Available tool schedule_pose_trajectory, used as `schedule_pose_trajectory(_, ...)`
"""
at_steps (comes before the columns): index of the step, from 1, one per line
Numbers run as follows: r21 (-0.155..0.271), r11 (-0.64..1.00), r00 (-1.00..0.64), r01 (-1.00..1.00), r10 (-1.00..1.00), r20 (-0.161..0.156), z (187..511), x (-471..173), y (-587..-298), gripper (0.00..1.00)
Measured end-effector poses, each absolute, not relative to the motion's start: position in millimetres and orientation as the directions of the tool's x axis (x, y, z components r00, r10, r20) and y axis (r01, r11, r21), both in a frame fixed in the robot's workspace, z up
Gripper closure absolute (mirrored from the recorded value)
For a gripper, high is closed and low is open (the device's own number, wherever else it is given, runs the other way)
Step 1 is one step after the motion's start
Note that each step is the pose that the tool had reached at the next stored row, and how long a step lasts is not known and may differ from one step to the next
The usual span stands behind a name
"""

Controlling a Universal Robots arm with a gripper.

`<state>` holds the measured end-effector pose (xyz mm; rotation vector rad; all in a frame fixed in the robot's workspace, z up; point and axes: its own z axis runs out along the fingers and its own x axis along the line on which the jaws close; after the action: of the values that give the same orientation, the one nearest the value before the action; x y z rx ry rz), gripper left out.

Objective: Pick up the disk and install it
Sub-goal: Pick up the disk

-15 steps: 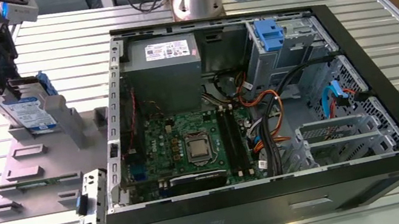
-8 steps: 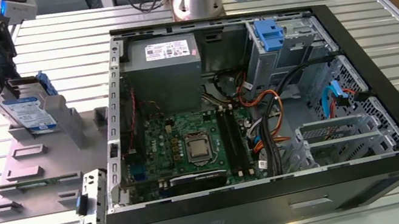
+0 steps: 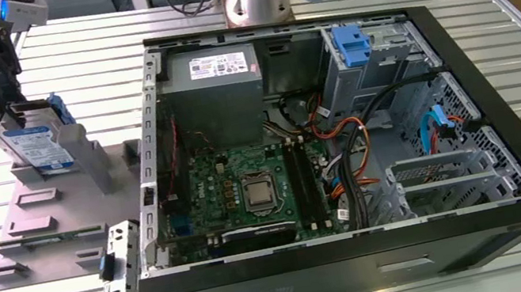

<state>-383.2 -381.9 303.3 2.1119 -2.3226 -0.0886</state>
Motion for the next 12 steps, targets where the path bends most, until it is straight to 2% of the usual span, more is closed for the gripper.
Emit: schedule_pose_trajectory(12,0.043,0.094,-0.096,-0.995,-0.995,-0.037,303.5,-383.2,-381.9,0.65)
